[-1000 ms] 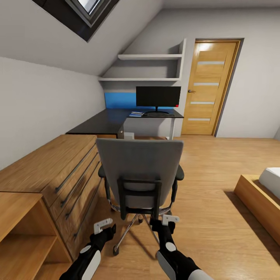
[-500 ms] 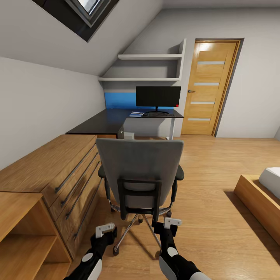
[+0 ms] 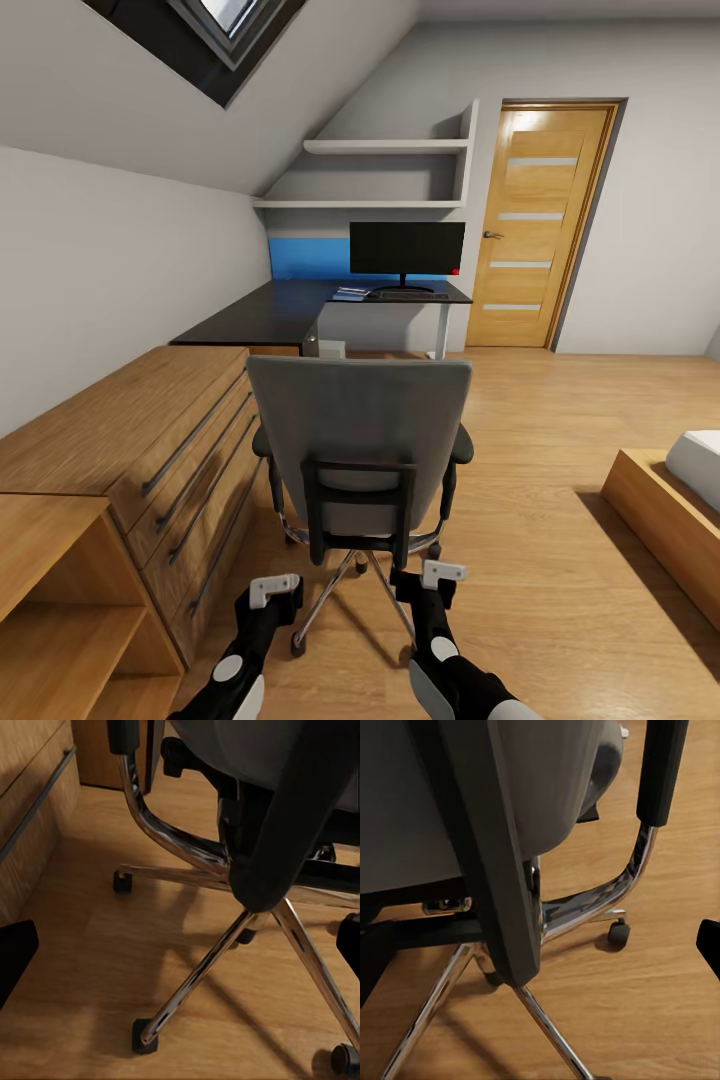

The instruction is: In the bedroom, organize the workspace by keeping the computer under the desk, ensuring the monitor is on the desk, placing the keyboard on the desk next to the monitor, placing the mouse on the desk next to the keyboard, moving the folder from the swivel chair onto the desk next to the mouse, stacking the notebook on top of the folder with the pen on top of the notebook, and positioning the swivel chair next to the desk.

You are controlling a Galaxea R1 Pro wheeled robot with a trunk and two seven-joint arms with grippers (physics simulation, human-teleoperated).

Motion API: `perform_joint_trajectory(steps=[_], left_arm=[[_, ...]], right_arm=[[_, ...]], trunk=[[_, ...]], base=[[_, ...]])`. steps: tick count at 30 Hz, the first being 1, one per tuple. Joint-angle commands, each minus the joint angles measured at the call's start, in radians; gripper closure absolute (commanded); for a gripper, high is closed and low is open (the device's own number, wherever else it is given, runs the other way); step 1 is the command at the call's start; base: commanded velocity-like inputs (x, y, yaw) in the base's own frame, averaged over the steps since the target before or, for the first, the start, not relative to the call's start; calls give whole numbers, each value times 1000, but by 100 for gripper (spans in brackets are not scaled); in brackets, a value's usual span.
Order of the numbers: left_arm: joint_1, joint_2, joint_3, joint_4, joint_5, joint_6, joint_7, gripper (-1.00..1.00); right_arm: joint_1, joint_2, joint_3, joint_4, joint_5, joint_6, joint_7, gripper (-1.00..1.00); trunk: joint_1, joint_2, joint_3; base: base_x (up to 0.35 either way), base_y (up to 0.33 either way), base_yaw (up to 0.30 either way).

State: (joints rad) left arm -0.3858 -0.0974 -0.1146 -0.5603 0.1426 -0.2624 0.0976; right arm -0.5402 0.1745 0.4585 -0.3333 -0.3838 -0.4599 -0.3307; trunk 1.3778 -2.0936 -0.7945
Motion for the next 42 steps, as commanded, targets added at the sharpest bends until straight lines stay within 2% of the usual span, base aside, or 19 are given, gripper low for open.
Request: perform_joint_trajectory(steps=[1, 9, 17, 19, 23, 27, 42], left_arm=[[-1, 0, -9, 0, 9, -5, 8, -100], [-1, 0, -31, -11, 7, -10, 10, -100], [-1, -2, -49, -49, 4, -6, 11, -100], [-1, -2, -63, -59, 0, -6, 12, -100], [-1, -1, -112, -89, -6, -6, 15, -100], [-1, 0, -135, -103, -7, -7, 16, -100], [-1, 2, -150, -84, -7, -8, 19, -100]], right_arm=[[-1, 0, 8, 2, -6, -4, -3, -100], [-1, 0, 13, 10, -5, -4, 51, -100], [-1, 0, 56, 37, 32, -5, 72, -100], [-1, 0, 63, 40, 40, -5, 73, -100], [-1, 0, 72, 44, 51, -5, 75, -100], [-1, 0, 74, 45, 53, -6, 76, -100], [-1, 0, 74, 46, 53, -40, 74, -100]], trunk=[[0, 0, -1], [0, 0, -1], [0, 0, -1], [0, 0, -1], [0, 0, -1], [0, 0, -1], [0, 0, -1]], base=[[0, 0, 0], [0, 0, 0], [0, 0, 0], [0, 0, 0], [0, 0, 0], [0, 0, 0], [0, 0, 0]])
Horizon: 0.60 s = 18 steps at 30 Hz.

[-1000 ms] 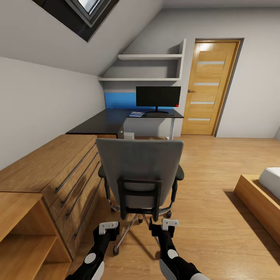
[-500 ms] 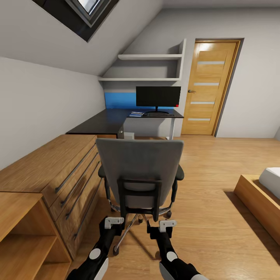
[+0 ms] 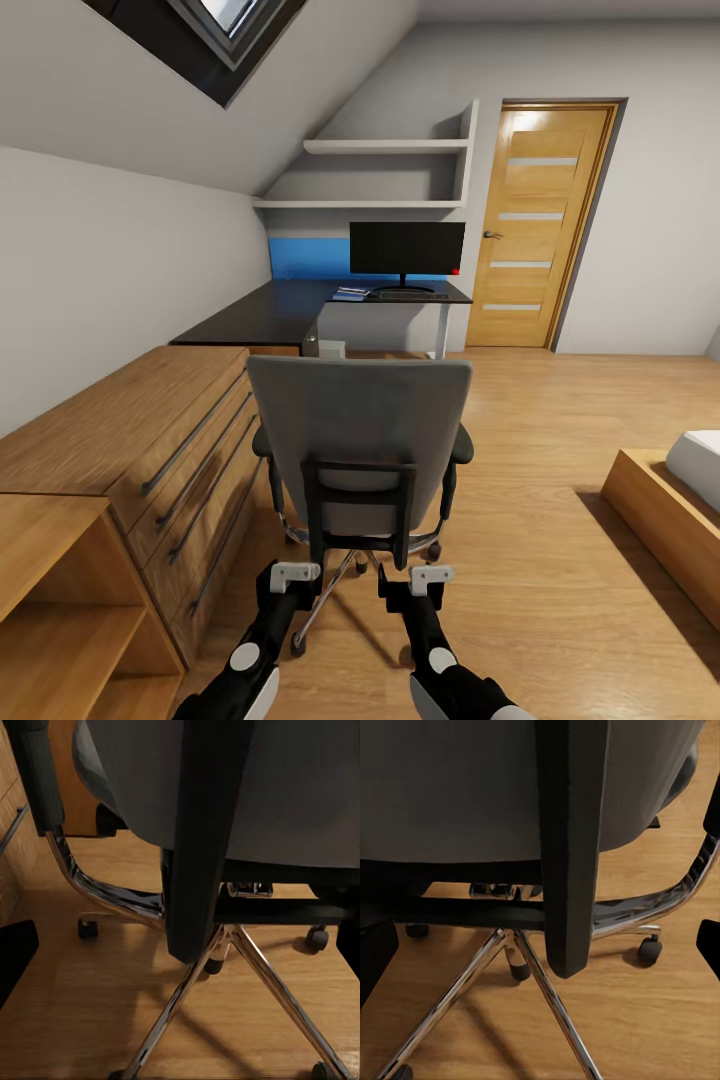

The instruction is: In the bedroom, organize the workspace by keeping the computer under the desk, ensuring the monitor is on the desk, placing the keyboard on the desk next to the monitor, placing the mouse on the desk next to the keyboard, moving the folder from the swivel chair onto the desk next to the mouse, stacking the notebook on top of the folder with the pen on top of the notebook, and positioning the swivel chair next to the desk.

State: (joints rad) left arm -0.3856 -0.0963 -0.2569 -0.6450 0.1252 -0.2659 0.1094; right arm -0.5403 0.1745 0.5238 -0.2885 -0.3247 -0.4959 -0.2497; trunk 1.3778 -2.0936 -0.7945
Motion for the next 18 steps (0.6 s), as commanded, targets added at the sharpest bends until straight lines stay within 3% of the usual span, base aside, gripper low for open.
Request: perform_joint_trajectory(steps=[1, 13, 18], left_arm=[[-1, 1, -8, 4, 10, -4, 8, -100], [-1, 0, -8, 19, 11, -5, 10, -100], [2, -28, -6, 38, 17, -7, 9, -100]], right_arm=[[-1, 0, 9, 1, -6, -6, -7, -100], [-1, 0, 8, 2, -8, -16, -8, -100], [3, -1, 8, 30, -9, -44, -6, -100]], trunk=[[0, 0, -1], [0, 0, -1], [0, 0, -1]], base=[[0, 0, 0], [0, 0, 0], [0, 0, 0]])
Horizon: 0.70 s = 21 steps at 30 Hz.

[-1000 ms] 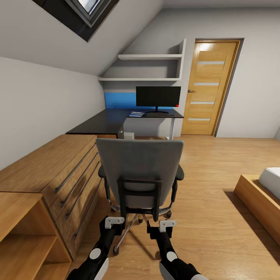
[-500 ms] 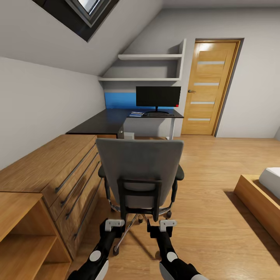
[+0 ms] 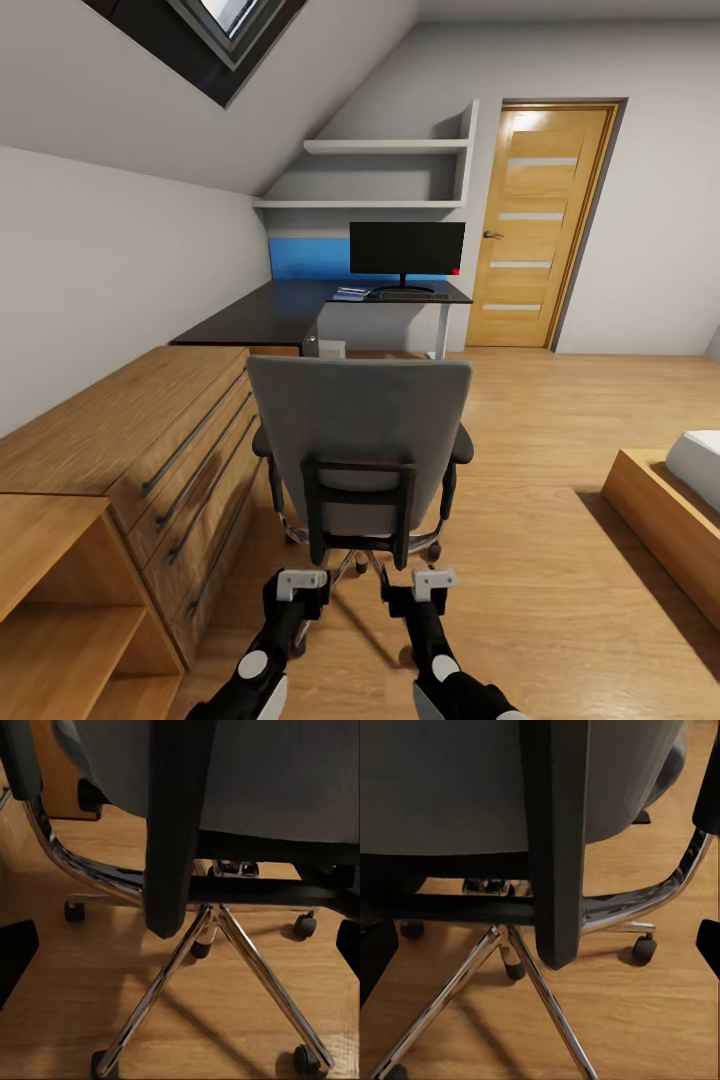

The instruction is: In the bedroom, organize the workspace by keeping the computer under the desk, ensuring the monitor is on the desk, placing the keyboard on the desk next to the monitor, placing the mouse on the desk next to the keyboard, moving the folder from the swivel chair onto the desk next to the mouse, stacking the notebook on top of the folder with the pen on top of the notebook, and positioning the swivel chair next to the desk.

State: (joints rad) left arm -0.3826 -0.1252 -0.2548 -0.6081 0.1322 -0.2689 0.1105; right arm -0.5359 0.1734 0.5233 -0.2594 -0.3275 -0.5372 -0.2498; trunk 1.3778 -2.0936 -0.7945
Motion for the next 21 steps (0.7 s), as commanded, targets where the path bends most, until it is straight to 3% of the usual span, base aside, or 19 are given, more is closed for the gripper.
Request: perform_joint_trajectory(steps=[1, 21], left_arm=[[-1, -3, -8, 1, 10, -4, 8, -100], [-1, -7, -8, 2, 10, -4, 8, -100]], right_arm=[[-1, 0, 9, 7, -6, -7, -6, -100], [-1, -10, 12, 34, -4, -21, -6, -100]], trunk=[[0, 0, -1], [0, 0, -1]], base=[[0, 0, 0], [0, 0, 0]])
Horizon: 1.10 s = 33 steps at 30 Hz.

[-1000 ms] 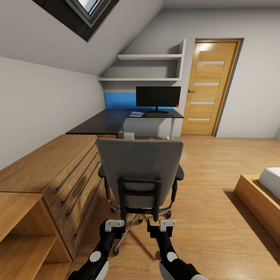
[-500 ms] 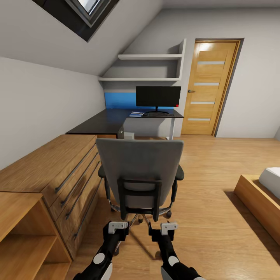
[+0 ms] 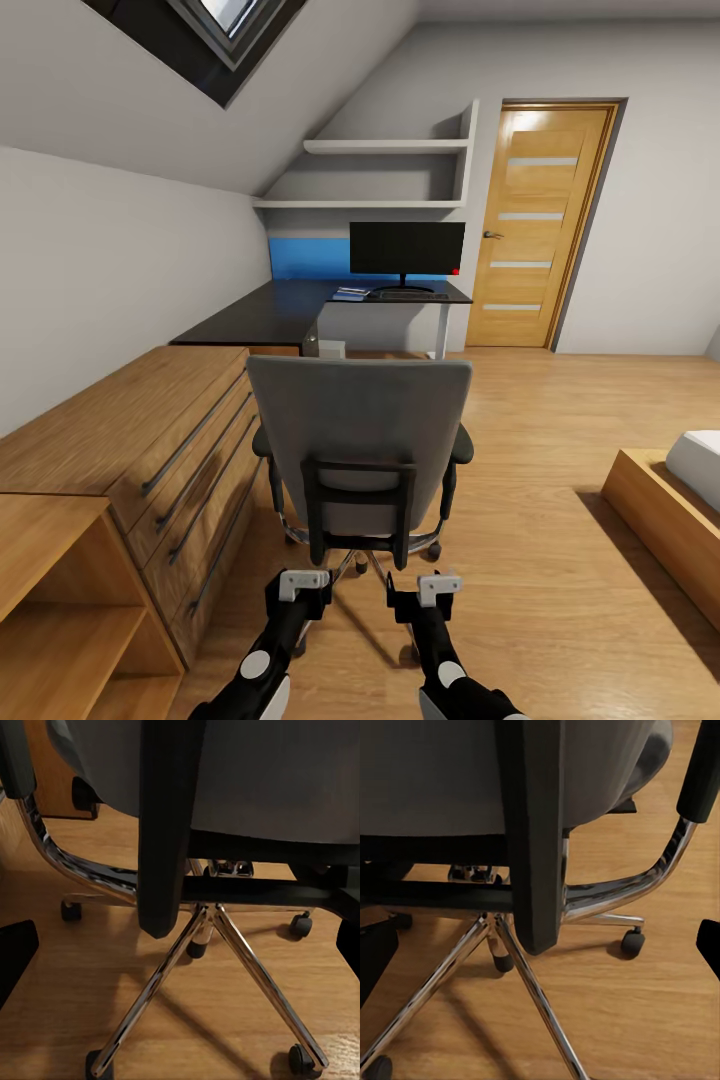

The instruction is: In the bedroom, organize the workspace by keeping the computer under the desk, ensuring the monitor is on the desk, placing the keyboard on the desk next to the monitor, placing the mouse on the desk next to the keyboard, moving the folder from the swivel chair onto the desk next to the mouse, stacking the notebook on top of the folder with the pen on top of the notebook, and positioning the swivel chair next to the desk.

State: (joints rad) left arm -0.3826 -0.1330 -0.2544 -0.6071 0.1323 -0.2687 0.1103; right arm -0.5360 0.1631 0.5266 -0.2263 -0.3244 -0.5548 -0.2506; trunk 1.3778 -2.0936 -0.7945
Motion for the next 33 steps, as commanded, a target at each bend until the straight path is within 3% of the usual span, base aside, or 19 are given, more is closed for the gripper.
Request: perform_joint_trajectory(steps=[1, 19, 33], left_arm=[[-1, 1, -8, 0, 10, -4, 8, -100], [-1, 1, -8, 0, 10, -4, 8, -100], [-1, 1, -8, 1, 10, -4, 8, -100]], right_arm=[[-1, 0, 9, 1, -7, -3, -6, -100], [-1, 0, 9, 2, -7, -4, -6, -100], [-1, 0, 9, 2, -8, -4, -6, -100]], trunk=[[0, 0, -1], [0, 0, -1], [0, 0, -1]], base=[[0, 0, 0], [5, 0, 0], [149, 0, 0]])
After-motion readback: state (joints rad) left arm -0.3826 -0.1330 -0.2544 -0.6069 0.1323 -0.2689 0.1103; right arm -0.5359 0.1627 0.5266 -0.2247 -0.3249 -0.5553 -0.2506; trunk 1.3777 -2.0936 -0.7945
